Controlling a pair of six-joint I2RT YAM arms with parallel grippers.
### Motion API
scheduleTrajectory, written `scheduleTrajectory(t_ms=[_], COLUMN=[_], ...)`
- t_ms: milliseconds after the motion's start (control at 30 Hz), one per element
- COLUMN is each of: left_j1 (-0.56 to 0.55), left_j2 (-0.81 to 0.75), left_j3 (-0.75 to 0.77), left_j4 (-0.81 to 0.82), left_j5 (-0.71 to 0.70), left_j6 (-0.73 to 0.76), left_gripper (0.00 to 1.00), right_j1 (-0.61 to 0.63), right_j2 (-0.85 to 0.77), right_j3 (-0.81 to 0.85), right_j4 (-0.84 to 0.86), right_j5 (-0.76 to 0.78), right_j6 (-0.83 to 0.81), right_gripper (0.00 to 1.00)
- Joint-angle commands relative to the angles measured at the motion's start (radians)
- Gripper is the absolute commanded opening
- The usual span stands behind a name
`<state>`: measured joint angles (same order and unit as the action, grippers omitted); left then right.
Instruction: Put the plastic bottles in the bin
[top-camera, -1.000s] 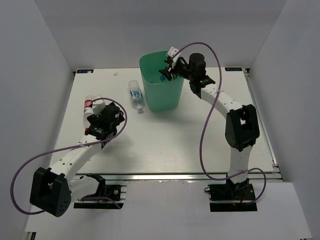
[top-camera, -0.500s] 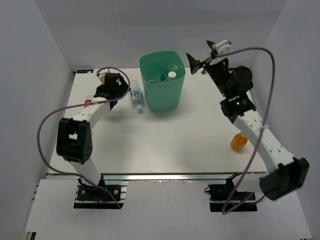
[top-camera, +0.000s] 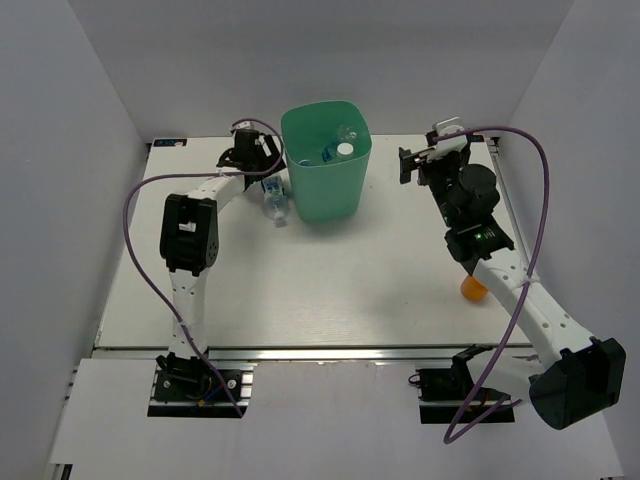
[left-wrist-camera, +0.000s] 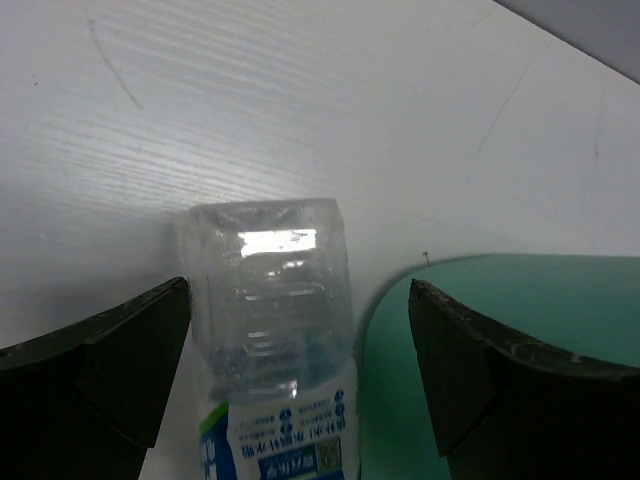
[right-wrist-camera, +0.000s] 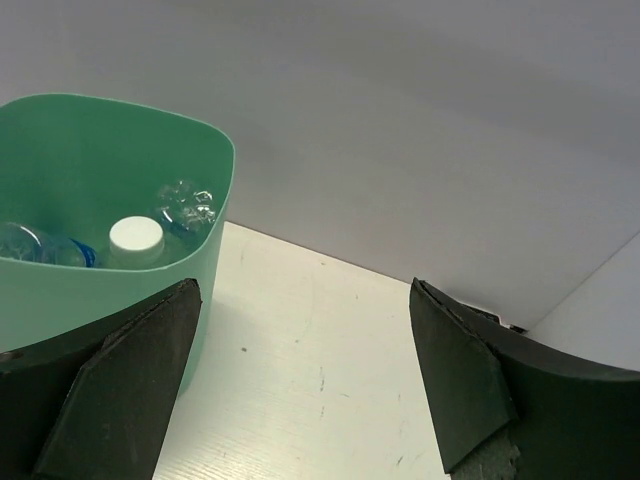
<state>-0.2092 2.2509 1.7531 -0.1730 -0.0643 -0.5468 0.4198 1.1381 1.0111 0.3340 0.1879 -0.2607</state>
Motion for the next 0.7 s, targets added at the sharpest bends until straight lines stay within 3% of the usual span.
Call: scheduleTrajectory(t_ms=[0,67,167,200,333,567,667], left_j1=[-0.004,-0.004,-0.002,-0.002,-0.002,-0.002,-0.002], left_j2=[0.035,0.035,0.000,-0.013,-0.082,-0.279,-0.379], left_j3=[0.072,0.024,-0.049,-0.058,-0.079,-0.031,-0.017], left_j4=[-0.074,-0.063,-0.037,-0.037,-0.043,-0.019,0.089], left_j5=[0.063,0.063,0.014,-0.014,-0.067,-0.179,-0.209], left_j6=[0.045,0.042,0.041,0.044,0.065,0.130,0.151], left_gripper=[0.98,0.98,0.89,0.75,0.46,0.36,0.33], right_j1=[-0.006,-0.010,-0.013,-0.013,-0.015,-0.016,-0.018], right_j2=[-0.021,-0.018,-0.003,0.002,0.003,-0.047,-0.073], right_j3=[-0.016,-0.031,-0.025,-0.020,-0.012,-0.057,-0.078], right_j4=[0.013,0.017,0.005,-0.009,-0.016,-0.006,0.011], right_j5=[0.044,0.018,-0.027,-0.030,-0.039,-0.030,-0.013], right_j6=[0.008,0.015,0.028,0.029,0.038,0.021,0.005], right_gripper=[0.89,0.89,0.89,0.89,0.89,0.89,0.89])
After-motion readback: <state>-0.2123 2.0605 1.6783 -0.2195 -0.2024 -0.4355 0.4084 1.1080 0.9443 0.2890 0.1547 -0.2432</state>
